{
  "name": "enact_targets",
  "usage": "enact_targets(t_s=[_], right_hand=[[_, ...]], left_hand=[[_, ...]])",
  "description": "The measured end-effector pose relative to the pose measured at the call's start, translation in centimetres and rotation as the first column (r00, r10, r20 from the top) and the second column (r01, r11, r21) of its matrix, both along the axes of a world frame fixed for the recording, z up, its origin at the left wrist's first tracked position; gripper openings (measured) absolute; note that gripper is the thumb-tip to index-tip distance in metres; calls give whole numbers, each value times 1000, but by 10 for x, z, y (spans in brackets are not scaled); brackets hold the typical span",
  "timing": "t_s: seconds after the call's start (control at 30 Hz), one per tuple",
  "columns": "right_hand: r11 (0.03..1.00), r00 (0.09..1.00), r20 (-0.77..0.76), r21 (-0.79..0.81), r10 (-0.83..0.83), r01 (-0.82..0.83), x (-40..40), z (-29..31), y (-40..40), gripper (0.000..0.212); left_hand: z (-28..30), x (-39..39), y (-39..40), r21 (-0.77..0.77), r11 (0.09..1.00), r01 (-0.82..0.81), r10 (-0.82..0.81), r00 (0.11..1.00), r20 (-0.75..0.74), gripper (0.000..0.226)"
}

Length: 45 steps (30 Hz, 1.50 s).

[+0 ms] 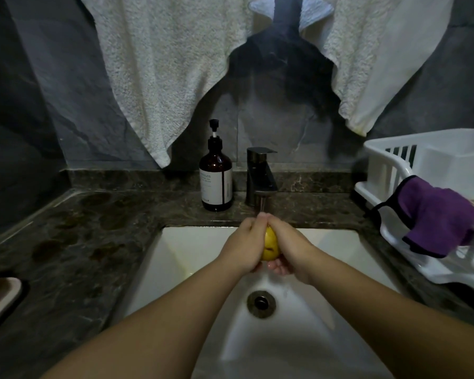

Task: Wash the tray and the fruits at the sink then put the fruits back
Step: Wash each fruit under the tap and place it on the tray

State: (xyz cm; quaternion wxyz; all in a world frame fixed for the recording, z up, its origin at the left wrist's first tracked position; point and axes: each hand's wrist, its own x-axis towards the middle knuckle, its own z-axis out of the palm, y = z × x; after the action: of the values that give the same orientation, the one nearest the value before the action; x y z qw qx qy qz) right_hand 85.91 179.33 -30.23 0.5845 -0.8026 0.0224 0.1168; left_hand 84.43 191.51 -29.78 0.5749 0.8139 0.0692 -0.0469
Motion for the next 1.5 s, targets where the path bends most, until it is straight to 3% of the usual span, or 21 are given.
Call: enact_targets(t_s=[0.1, 0.2, 0.33, 0.43, 0.57, 0.7, 0.83, 0.97, 1.1, 1.2, 1.33, 1.43, 1.5], right_hand=[[1000, 994, 108, 8, -2, 1, 0, -1, -2, 28], [998, 999, -1, 51, -36, 36, -1, 2, -3, 36], [1000, 991, 130, -5, -4, 5, -2, 1, -2, 32], [999, 1000, -12, 51, -11, 12, -3, 6, 0, 41], [1000, 990, 141, -6, -3, 3, -6, 6, 0, 27], [1000, 999, 32, 6, -24, 23, -6, 10, 2, 39], [999, 984, 178, -48, 4, 5, -4, 5, 1, 26], [999, 999, -23, 21, -26, 26, -3, 5, 0, 50], [999, 994, 112, -48, 21, -15, -2, 2, 3, 38], [1000, 1000, -1, -10, 20, -20, -1, 10, 7, 48], [996, 979, 201, -94, 25, -6, 4, 14, 8, 34], [999, 999, 28, -14, 31, -31, 1, 15, 9, 46], [1000, 999, 30, -5, 30, -29, 1, 15, 8, 43]], left_hand=[[2, 0, 0, -67, 997, 28, -34, 995, -92, 76], [0, 0, -3, 35, 999, 15, -15, 1000, -5, 71], [3, -3, -2, -145, 989, 33, -50, 992, -117, 70], [-2, 0, -2, -30, 999, -12, 12, 1000, -12, 64], [3, -2, 0, -194, 981, 18, -41, 993, -115, 68], [2, -1, -2, -15, 999, -32, 32, 999, 28, 67], [6, -3, -1, -143, 990, 10, -22, 997, -81, 73], [1, -3, -1, 82, 996, -37, 35, 999, 22, 73], [-1, 0, 3, -122, 992, 6, -15, 997, -73, 72], [-3, 1, 2, -37, 998, -58, 59, 998, 20, 63], [1, -2, 2, -284, 958, -52, 21, 993, -112, 71], [-3, 2, 2, -169, 982, -89, 79, 995, -67, 75], [-3, -1, 3, -187, 979, -84, 66, 993, -101, 77]])
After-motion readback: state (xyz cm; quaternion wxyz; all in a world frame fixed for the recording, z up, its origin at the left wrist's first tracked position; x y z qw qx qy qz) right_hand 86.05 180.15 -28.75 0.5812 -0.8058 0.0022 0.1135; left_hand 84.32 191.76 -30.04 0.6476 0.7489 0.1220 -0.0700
